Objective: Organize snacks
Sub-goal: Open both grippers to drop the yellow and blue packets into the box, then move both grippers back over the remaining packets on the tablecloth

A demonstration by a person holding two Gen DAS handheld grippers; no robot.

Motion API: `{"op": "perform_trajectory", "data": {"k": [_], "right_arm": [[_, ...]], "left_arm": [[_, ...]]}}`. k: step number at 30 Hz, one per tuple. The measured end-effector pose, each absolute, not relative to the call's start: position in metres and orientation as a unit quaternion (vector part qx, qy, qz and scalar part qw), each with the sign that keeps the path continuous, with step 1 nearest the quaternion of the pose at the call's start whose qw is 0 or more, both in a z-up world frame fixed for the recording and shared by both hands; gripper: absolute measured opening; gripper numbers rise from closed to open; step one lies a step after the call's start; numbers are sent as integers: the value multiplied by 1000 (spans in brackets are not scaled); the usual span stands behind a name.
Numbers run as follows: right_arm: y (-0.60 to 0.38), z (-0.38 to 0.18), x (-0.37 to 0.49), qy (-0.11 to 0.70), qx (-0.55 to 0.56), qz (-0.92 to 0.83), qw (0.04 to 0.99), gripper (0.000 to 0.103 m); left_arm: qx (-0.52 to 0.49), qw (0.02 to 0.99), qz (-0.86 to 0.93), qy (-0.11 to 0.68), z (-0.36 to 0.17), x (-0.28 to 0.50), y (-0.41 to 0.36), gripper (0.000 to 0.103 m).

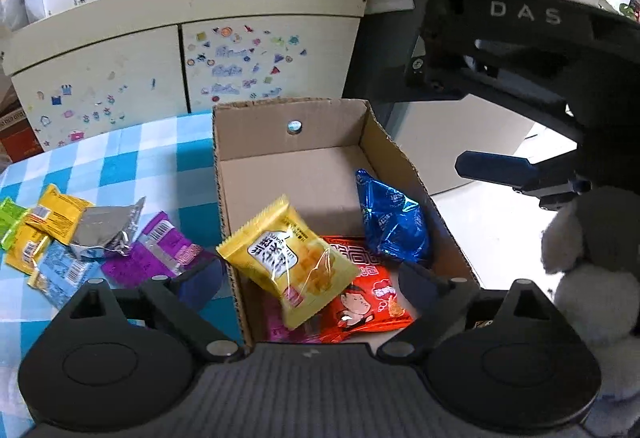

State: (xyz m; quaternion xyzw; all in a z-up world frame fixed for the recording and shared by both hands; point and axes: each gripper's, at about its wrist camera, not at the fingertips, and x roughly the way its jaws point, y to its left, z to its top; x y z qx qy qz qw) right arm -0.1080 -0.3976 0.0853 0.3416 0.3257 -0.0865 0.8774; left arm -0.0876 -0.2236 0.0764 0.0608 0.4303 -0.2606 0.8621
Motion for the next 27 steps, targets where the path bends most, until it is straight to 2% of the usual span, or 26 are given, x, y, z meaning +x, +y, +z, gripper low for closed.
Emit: {"op": "perform_trajectory", "data": {"k": [10, 27], "right_arm": [[-385, 86, -101, 329, 327, -57, 884, 85], [-332, 91, -88, 323, 237, 37, 916, 85]], "left_arm": [[24, 856, -221, 466, 67, -78, -170, 97], [-35, 875, -106, 471, 59, -42, -59, 98]]}}
